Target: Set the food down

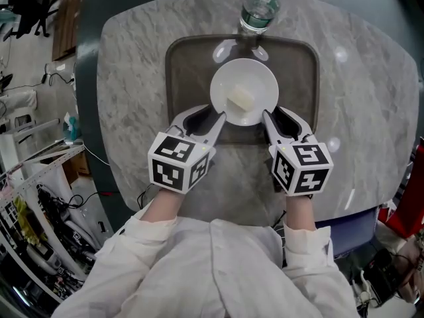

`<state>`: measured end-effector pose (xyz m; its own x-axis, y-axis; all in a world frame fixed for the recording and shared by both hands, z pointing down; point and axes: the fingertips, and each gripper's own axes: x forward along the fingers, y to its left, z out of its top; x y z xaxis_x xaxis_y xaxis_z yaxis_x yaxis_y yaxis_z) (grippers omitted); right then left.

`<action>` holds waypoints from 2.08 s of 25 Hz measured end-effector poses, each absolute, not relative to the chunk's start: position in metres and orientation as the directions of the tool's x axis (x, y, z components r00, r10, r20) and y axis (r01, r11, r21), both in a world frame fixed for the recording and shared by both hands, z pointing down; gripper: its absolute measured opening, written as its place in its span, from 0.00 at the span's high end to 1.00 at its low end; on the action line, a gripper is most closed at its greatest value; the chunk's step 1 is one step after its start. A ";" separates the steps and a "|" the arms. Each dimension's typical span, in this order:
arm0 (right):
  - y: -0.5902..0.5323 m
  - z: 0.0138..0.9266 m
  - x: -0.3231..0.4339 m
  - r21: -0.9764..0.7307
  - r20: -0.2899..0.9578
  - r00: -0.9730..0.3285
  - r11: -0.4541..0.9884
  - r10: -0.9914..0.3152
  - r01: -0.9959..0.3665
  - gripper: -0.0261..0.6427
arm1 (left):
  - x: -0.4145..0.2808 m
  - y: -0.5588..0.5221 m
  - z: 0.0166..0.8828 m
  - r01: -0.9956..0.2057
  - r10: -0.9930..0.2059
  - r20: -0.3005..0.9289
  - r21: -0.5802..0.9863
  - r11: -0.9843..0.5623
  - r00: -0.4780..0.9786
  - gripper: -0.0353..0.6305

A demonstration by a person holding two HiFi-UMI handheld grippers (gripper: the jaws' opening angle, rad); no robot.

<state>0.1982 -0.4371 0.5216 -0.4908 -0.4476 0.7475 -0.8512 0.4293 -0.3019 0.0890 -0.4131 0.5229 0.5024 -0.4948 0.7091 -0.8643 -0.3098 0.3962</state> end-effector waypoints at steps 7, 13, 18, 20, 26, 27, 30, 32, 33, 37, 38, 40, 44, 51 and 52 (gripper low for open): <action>-0.437 0.520 0.198 -0.281 0.731 -0.493 0.450 -0.473 -0.848 0.83 | 0.084 -0.415 0.519 -0.870 -0.530 0.689 0.386 -0.307 0.493 0.77; -0.428 0.512 0.201 -0.293 0.716 -0.495 0.431 -0.492 -0.853 0.79 | 0.078 -0.412 0.504 -0.873 -0.560 0.670 0.383 -0.302 0.487 0.76; -0.426 0.495 0.195 -0.282 0.679 -0.494 0.428 -0.542 -0.858 0.79 | 0.071 -0.404 0.490 -0.868 -0.579 0.646 0.374 -0.328 0.497 0.76; -0.421 0.482 0.193 -0.281 0.654 -0.493 0.421 -0.574 -0.863 0.79 | 0.071 -0.398 0.480 -0.857 -0.582 0.630 0.374 -0.354 0.515 0.76; -0.401 0.436 0.181 -0.275 0.542 -0.488 0.404 -0.684 -0.872 0.79 | 0.068 -0.383 0.445 -0.815 -0.624 0.525 0.394 -0.425 0.579 0.77; -0.397 0.430 0.179 -0.271 0.522 -0.485 0.403 -0.701 -0.874 0.79 | 0.068 -0.381 0.441 -0.805 -0.627 0.506 0.394 -0.443 0.593 0.77; -0.384 0.414 0.177 -0.253 0.481 -0.460 0.384 -0.747 -0.888 0.87 | 0.070 -0.373 0.427 -0.772 -0.624 0.456 0.388 -0.503 0.635 0.77; -0.362 0.397 0.169 -0.238 0.465 -0.439 0.368 -0.769 -0.899 0.91 | 0.062 -0.353 0.412 -0.750 -0.618 0.425 0.392 -0.533 0.661 0.77; -0.347 0.388 0.164 -0.231 0.459 -0.430 0.363 -0.777 -0.903 0.92 | 0.056 -0.340 0.404 -0.739 -0.613 0.414 0.396 -0.545 0.673 0.77; -0.303 0.363 0.145 -0.224 0.415 -0.418 0.354 -0.809 -0.908 0.94 | 0.033 -0.306 0.386 -0.704 -0.590 0.383 0.379 -0.601 0.711 0.77; -0.292 0.359 0.141 -0.229 0.399 -0.419 0.354 -0.816 -0.907 0.94 | 0.028 -0.300 0.382 -0.698 -0.588 0.376 0.373 -0.611 0.716 0.78; -0.273 0.352 0.132 -0.235 0.374 -0.420 0.353 -0.827 -0.906 0.95 | 0.019 -0.288 0.372 -0.687 -0.588 0.355 0.364 -0.629 0.727 0.78; -0.244 0.329 0.113 -0.206 0.338 -0.410 0.359 -0.847 -0.910 0.96 | 0.008 -0.262 0.344 -0.647 -0.579 0.288 0.356 -0.674 0.763 0.79; -0.201 0.296 0.089 -0.130 0.286 -0.368 0.344 -0.885 -0.930 0.96 | -0.003 -0.211 0.315 -0.576 -0.528 0.231 0.327 -0.749 0.817 0.82; -0.196 0.293 0.085 -0.132 0.280 -0.368 0.344 -0.887 -0.930 0.96 | -0.005 -0.203 0.313 -0.569 -0.522 0.227 0.322 -0.756 0.822 0.82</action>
<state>0.0849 -0.1956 0.2928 -0.3679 -0.8866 0.2803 -0.9296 0.3441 -0.1319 -0.0053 -0.2028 0.3126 0.8221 -0.5220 0.2272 -0.5693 -0.7563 0.3222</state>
